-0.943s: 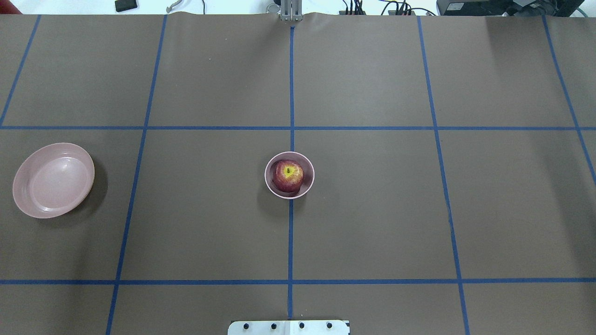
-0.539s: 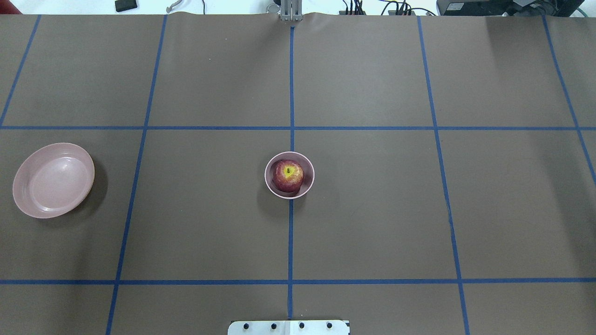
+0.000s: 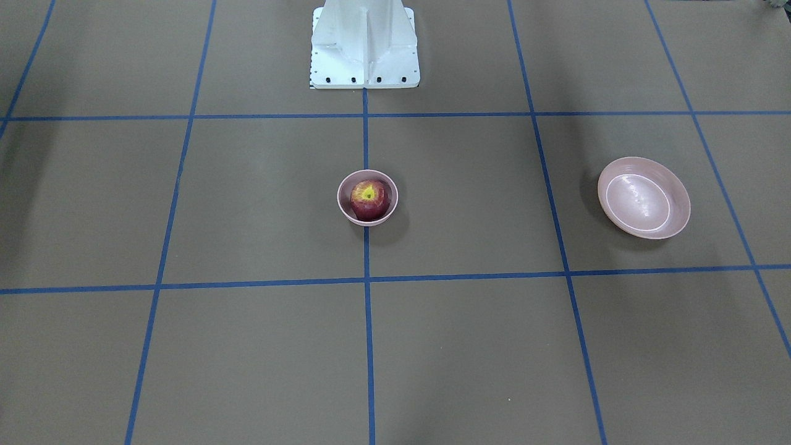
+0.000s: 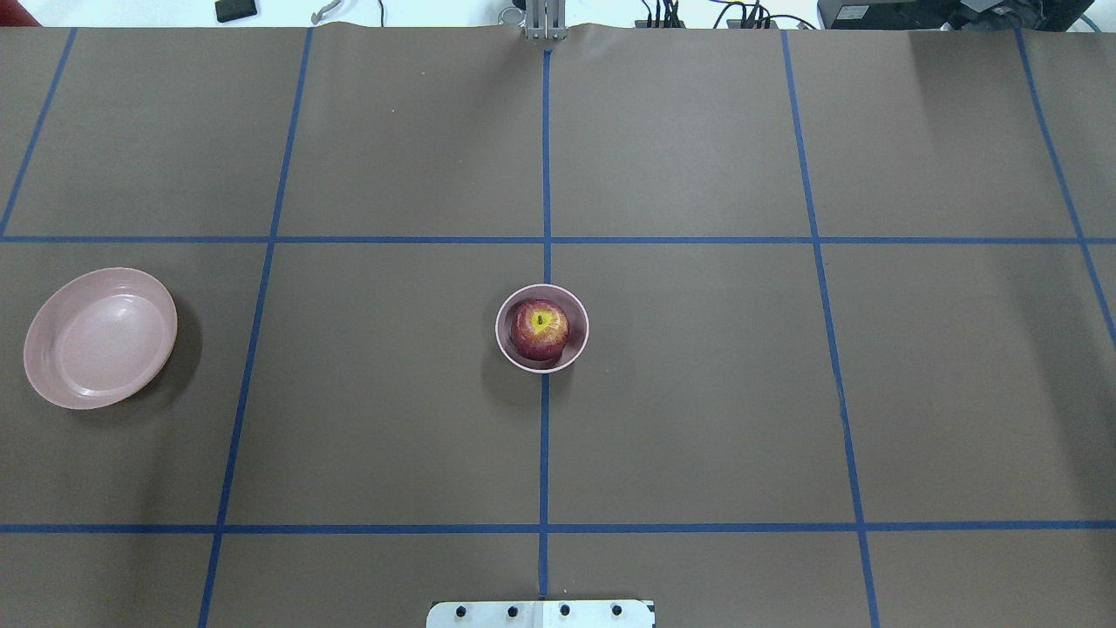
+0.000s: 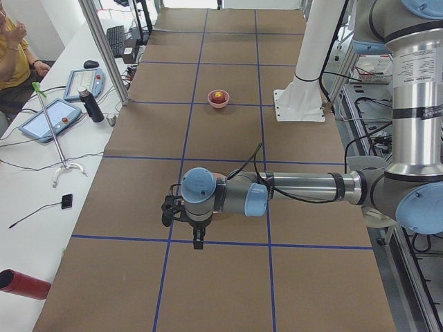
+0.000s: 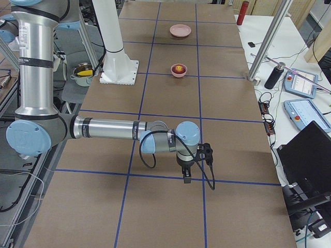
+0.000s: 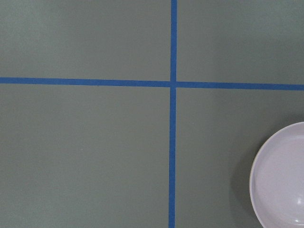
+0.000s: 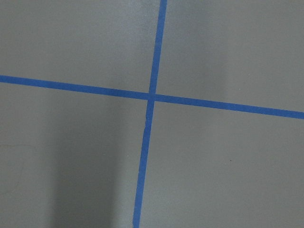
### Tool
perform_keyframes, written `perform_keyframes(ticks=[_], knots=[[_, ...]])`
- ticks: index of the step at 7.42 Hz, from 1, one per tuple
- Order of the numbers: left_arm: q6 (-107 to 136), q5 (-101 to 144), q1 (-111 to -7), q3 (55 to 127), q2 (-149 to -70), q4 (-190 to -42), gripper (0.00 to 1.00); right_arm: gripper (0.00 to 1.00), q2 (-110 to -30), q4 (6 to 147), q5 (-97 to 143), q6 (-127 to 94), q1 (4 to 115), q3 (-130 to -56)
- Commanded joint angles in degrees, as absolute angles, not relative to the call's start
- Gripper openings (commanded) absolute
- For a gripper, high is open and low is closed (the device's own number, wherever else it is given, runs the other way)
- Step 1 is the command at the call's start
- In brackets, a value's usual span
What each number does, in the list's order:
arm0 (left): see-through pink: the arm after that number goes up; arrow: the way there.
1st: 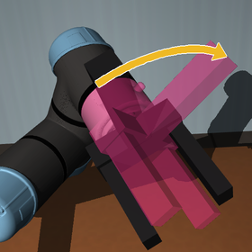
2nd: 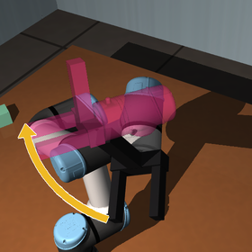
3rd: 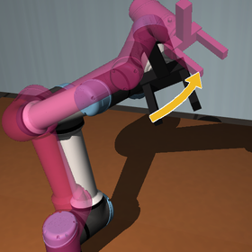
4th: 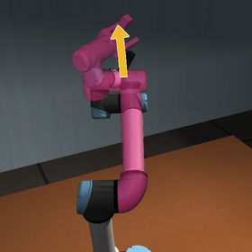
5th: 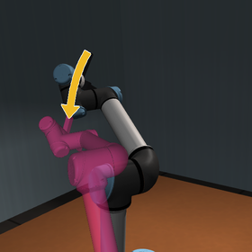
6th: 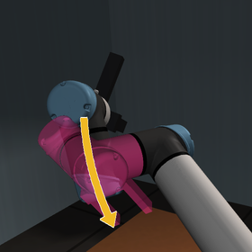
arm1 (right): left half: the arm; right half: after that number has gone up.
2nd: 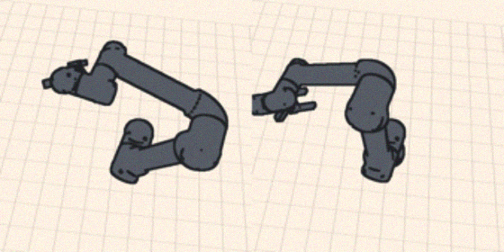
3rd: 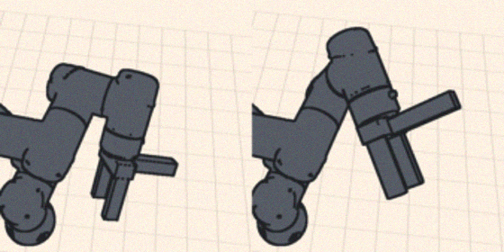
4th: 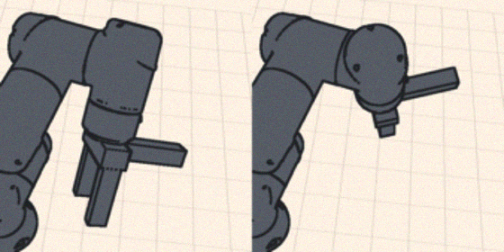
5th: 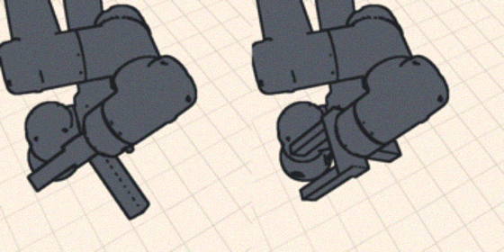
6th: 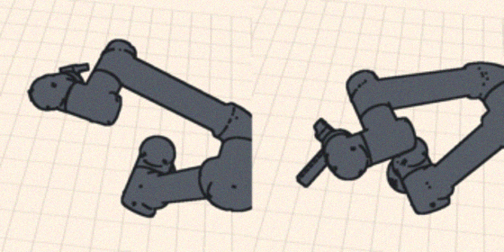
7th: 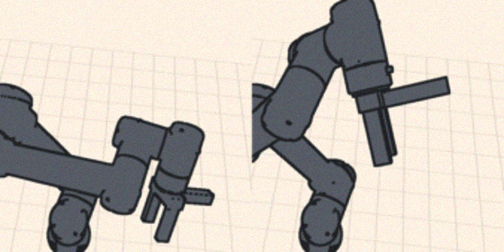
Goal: Move apple from plate to bowl
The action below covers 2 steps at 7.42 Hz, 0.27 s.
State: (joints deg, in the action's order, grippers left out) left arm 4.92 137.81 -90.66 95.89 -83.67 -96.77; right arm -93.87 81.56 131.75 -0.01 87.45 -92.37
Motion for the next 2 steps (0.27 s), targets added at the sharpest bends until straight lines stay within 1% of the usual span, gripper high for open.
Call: perform_keyframes(ticks=[1,2], knots=[[4.92,137.81,-90.70,95.89,-83.67,-96.77,0.98,1.00,-93.87,81.56,131.75,0.00,87.45,-92.37],[4.92,137.81,-90.70,95.80,-83.67,-96.77,0.98,1.00,-93.87,81.56,131.75,0.00,87.45,-92.37]])
